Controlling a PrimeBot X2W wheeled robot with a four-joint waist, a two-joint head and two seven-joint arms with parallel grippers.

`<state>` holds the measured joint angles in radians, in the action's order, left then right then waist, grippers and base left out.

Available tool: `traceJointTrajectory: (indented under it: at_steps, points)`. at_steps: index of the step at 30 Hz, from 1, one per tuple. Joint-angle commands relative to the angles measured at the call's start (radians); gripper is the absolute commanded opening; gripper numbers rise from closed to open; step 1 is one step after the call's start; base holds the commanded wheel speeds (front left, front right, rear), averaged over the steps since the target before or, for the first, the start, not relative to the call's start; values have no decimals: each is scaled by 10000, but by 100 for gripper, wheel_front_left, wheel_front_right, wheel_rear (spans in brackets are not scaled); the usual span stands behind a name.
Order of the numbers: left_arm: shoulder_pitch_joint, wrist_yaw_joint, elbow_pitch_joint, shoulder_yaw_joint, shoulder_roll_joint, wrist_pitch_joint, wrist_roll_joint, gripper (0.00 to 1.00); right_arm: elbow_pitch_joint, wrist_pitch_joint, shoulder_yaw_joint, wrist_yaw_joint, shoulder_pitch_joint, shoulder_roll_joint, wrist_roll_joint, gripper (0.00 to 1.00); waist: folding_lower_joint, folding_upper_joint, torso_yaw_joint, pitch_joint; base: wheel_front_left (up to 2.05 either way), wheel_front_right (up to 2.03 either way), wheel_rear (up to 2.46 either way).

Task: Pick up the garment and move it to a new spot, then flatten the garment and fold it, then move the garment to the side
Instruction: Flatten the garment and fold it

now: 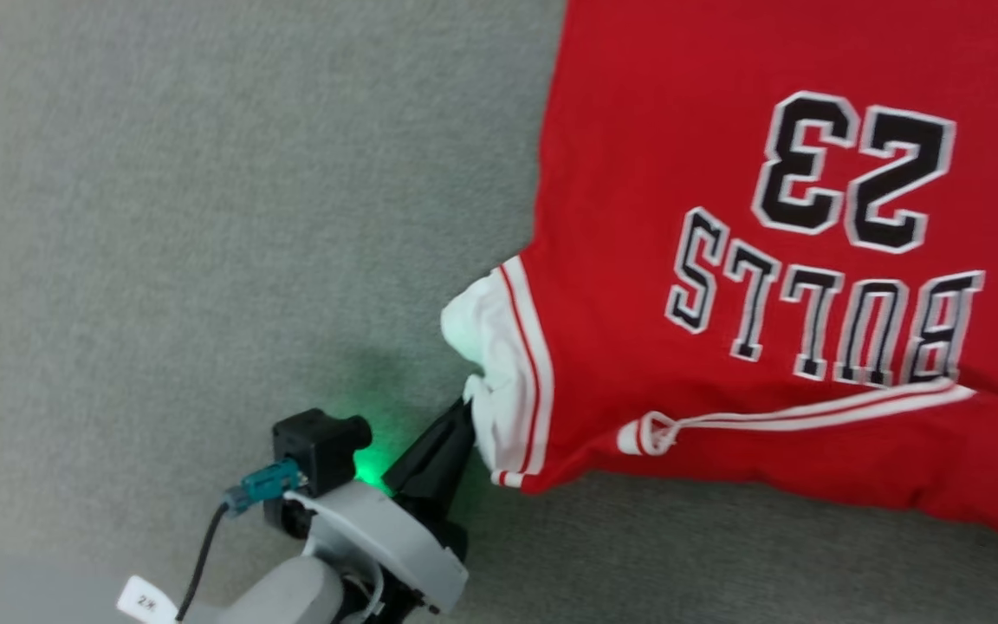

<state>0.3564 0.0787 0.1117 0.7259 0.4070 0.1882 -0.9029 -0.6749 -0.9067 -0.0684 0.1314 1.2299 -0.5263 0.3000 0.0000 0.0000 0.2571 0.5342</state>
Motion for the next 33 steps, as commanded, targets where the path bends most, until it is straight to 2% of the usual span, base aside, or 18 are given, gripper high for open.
traceJointTrajectory:
  at_steps: [1,9,10,11,18,24,29,33]
  points:
    - [103,96,623,77,-80,-214,37,0,-582,6,80,-14,234,12,-350,100,0,0,763,753,0,0,0]
    - [104,-28,1139,170,-176,-168,-29,0,-2190,-4,84,-3,501,338,-762,100,0,0,839,925,0,0,0]
    - [121,-47,1187,168,-195,-156,-59,0,-2277,42,28,-3,508,364,-732,45,0,0,821,921,0,0,0]
    - [145,-64,1218,168,-208,-152,-82,0,-2341,73,-29,-3,508,377,-701,0,0,0,802,911,0,0,0]
    - [285,-128,1392,113,-259,-80,-82,0,-2665,594,-216,-6,608,303,-646,0,0,0,583,737,0,0,0]
    - [86,-97,1486,-146,-250,196,-213,0,-2585,988,-1023,-5,91,462,22,0,0,0,119,93,0,0,0]
    - [-24,166,1589,-392,-5,364,-84,0,-1458,857,-2297,-5,-1027,42,1509,0,0,0,-464,-520,0,0,0]
    - [-86,288,1504,-512,93,414,-53,0,204,575,-3112,-14,-2177,-957,2866,0,0,0,-896,-985,0,0,0]
